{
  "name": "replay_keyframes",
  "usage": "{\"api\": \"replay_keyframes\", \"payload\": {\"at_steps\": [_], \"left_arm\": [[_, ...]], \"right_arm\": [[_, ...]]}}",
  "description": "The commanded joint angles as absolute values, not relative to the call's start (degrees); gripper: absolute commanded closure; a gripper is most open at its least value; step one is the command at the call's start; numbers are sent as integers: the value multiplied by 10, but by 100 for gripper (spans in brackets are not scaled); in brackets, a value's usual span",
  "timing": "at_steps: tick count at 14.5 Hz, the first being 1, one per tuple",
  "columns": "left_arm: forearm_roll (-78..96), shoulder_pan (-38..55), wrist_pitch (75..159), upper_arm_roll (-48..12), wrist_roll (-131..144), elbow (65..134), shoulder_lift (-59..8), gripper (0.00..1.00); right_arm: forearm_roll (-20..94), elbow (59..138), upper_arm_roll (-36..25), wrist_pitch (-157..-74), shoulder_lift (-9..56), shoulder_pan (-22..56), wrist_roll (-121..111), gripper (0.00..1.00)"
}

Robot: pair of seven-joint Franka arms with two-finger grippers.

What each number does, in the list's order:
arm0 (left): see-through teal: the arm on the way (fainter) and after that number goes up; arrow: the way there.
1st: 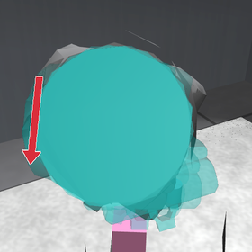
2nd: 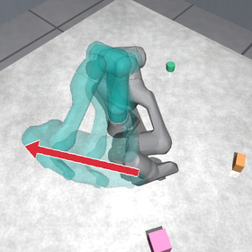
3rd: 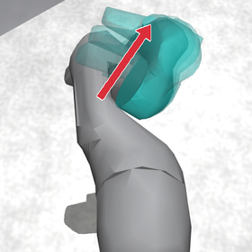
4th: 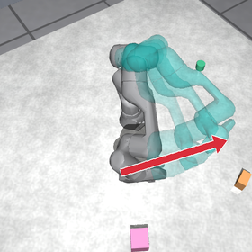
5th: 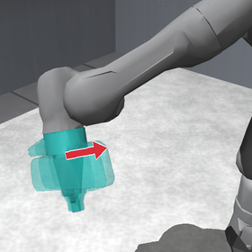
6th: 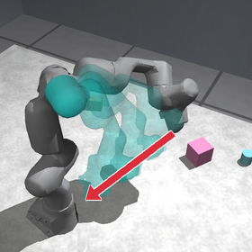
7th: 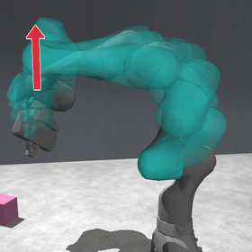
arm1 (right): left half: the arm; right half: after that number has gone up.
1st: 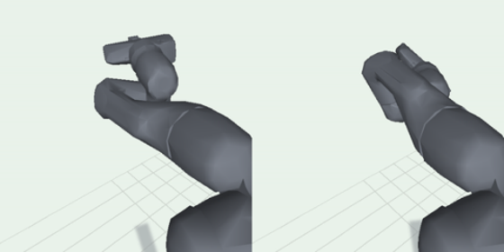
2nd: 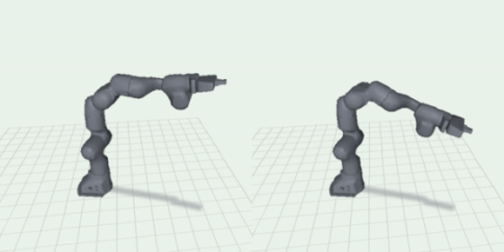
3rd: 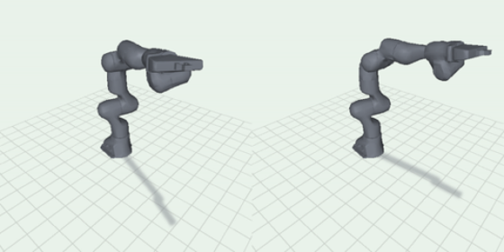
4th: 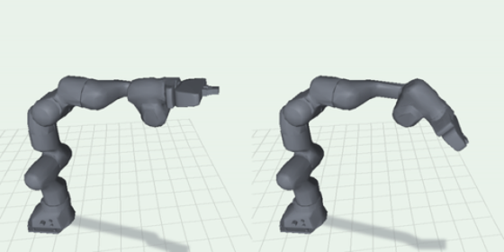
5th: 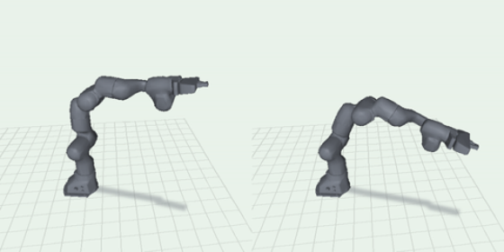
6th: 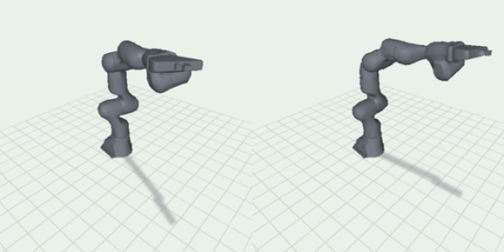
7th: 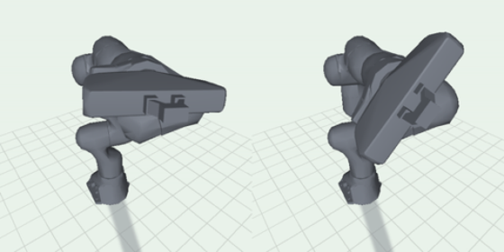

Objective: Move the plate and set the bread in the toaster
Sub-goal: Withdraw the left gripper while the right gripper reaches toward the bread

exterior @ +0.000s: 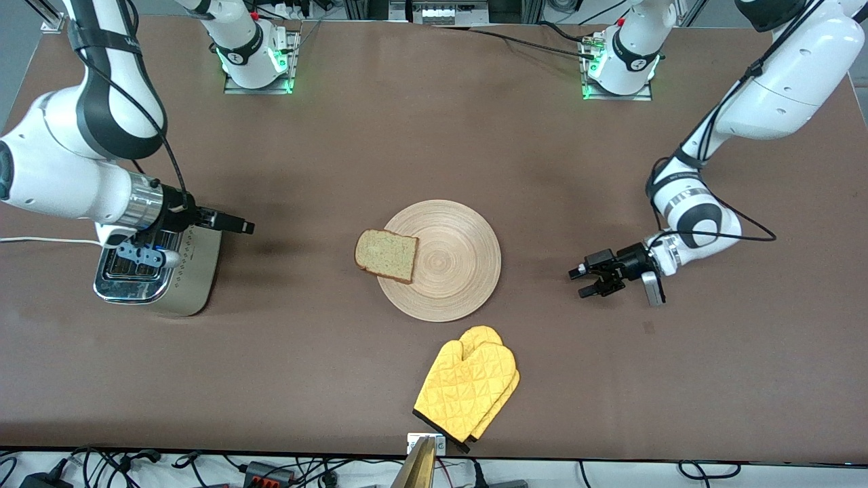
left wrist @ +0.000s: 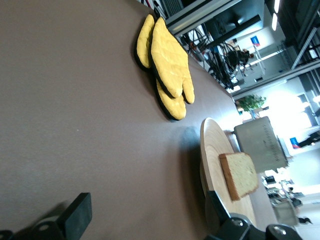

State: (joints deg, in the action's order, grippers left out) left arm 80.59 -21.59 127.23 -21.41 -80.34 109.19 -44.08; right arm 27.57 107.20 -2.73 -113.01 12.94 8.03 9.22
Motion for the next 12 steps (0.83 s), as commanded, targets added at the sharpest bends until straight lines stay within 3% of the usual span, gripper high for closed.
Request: {"api": "replay_keyframes", "payload": {"at_steps": [1, 5, 12], "left_arm": [[713, -210, 1192, -177, -708, 1026, -456, 0], [602, -210, 1088, -135, -594, 953, -453, 0], [339, -215, 874, -104, -357, 776, -446, 0]], "right_arm": [[302, 1132, -26, -1211, 105, 117, 103, 0], [387, 1207, -26, -1349, 112, 183, 95, 0], [483, 1209, -18, -1393, 192, 215, -53, 0]]}}
